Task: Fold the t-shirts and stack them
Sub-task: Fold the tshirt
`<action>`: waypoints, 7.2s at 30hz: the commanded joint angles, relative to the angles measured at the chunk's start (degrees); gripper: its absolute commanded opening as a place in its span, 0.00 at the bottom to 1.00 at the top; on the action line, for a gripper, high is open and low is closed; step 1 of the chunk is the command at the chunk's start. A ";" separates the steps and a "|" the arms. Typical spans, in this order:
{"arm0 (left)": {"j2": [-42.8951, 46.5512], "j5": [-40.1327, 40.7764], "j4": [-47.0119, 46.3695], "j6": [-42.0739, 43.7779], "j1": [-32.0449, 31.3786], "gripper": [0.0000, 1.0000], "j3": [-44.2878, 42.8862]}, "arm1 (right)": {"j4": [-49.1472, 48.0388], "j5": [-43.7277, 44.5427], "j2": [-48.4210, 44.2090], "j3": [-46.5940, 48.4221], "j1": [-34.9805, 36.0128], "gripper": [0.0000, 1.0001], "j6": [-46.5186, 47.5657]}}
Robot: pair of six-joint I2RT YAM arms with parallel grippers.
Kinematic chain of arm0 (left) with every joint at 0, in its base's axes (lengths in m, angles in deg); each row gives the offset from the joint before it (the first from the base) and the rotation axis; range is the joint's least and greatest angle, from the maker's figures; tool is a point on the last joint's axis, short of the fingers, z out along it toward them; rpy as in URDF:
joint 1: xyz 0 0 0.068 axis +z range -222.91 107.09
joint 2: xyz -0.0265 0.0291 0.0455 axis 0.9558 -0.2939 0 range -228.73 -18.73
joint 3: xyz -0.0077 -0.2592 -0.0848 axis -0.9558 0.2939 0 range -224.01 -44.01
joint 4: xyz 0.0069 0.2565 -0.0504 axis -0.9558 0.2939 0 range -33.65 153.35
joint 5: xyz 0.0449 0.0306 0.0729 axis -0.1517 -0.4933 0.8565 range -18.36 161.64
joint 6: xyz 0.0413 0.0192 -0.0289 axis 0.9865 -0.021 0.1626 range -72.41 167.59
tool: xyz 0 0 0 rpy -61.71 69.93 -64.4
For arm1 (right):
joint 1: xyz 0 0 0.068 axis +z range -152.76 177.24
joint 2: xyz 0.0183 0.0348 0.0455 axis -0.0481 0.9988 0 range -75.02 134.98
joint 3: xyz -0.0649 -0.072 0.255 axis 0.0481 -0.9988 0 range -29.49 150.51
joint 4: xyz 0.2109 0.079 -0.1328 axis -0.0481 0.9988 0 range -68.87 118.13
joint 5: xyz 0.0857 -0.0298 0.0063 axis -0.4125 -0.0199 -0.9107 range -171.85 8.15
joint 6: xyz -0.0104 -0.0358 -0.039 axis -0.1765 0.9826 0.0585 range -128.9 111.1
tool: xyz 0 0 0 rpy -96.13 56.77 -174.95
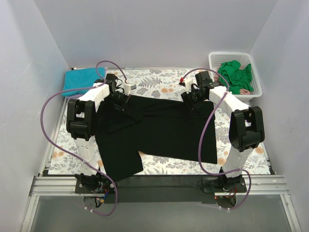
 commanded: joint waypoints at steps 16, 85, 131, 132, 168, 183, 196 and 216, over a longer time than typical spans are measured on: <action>10.99 -2.16 2.51 0.96 -8.93 0.00 11.73 | -0.13 -4.65 -2.72 0.06 -0.19 0.46 -0.17; 47.16 13.70 18.96 17.23 -9.88 0.61 33.65 | 12.71 17.13 -28.64 -29.00 -1.68 0.67 20.83; 42.63 21.93 18.33 12.55 -8.86 0.64 35.90 | -1.00 25.84 -26.71 -45.20 -1.77 0.38 28.04; 42.80 21.05 18.25 12.47 -8.33 0.64 35.81 | -1.27 25.93 -26.71 -45.90 -1.77 0.35 28.13; 47.20 24.74 -14.44 17.30 -1.64 0.50 54.00 | 1.63 25.23 -23.90 -41.33 -1.86 0.01 26.90; 46.94 25.35 -14.01 19.76 -1.64 0.02 59.71 | 1.37 25.14 -24.07 -42.12 -1.86 0.01 27.25; 53.52 22.19 2.50 20.82 -1.64 0.00 49.27 | 5.75 25.57 -30.73 -41.86 -2.38 0.01 28.74; 36.40 16.39 9.72 21.87 5.74 0.00 23.25 | 9.28 22.94 -19.61 -20.69 -9.15 0.01 35.51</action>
